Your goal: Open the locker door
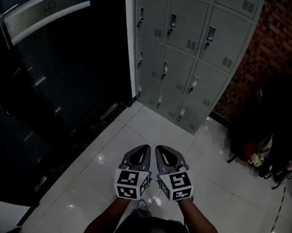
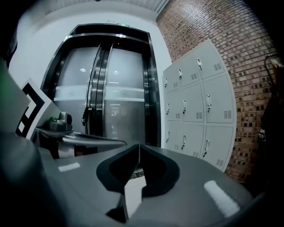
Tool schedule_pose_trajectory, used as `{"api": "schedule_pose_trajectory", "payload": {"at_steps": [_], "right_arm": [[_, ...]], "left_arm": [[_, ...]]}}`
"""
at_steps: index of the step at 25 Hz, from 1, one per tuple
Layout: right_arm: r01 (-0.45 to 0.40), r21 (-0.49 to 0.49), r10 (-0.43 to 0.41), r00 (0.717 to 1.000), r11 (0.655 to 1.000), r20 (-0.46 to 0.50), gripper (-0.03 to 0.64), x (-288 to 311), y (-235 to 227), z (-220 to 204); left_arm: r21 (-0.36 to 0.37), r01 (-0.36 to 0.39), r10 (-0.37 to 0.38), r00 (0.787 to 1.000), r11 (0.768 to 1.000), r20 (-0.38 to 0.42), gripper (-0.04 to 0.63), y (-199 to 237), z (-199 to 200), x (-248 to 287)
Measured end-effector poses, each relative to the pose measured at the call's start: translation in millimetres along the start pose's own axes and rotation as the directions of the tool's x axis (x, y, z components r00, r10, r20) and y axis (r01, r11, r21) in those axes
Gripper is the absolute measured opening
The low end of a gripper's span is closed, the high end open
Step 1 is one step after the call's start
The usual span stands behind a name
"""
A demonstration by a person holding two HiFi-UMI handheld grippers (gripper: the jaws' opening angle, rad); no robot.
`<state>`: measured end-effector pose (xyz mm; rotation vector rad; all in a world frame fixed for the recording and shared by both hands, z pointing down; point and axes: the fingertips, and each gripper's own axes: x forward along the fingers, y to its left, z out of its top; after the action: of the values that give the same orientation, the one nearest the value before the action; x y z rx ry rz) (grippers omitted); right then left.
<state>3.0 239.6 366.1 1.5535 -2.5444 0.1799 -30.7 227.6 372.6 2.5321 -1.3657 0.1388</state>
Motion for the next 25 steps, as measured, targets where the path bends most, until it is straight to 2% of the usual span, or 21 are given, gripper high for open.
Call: {"api": "schedule_pose_trajectory", "payload": {"at_steps": [15,25], "right_arm": [[-0.022,-0.014,0.022,1.0,1.0,0.02,0.006,95,-14,15],[-0.062,-0.003,0.062,0.997,0.998,0.035,0.006,183,-78,26]], "left_arm": [[-0.008,-0.037,0.037,0.999,0.999,0.015,0.006,79,20,53],[0.002,-0.073,0.073,0.997,0.997,0.011,0.006,120,42,149]]}}
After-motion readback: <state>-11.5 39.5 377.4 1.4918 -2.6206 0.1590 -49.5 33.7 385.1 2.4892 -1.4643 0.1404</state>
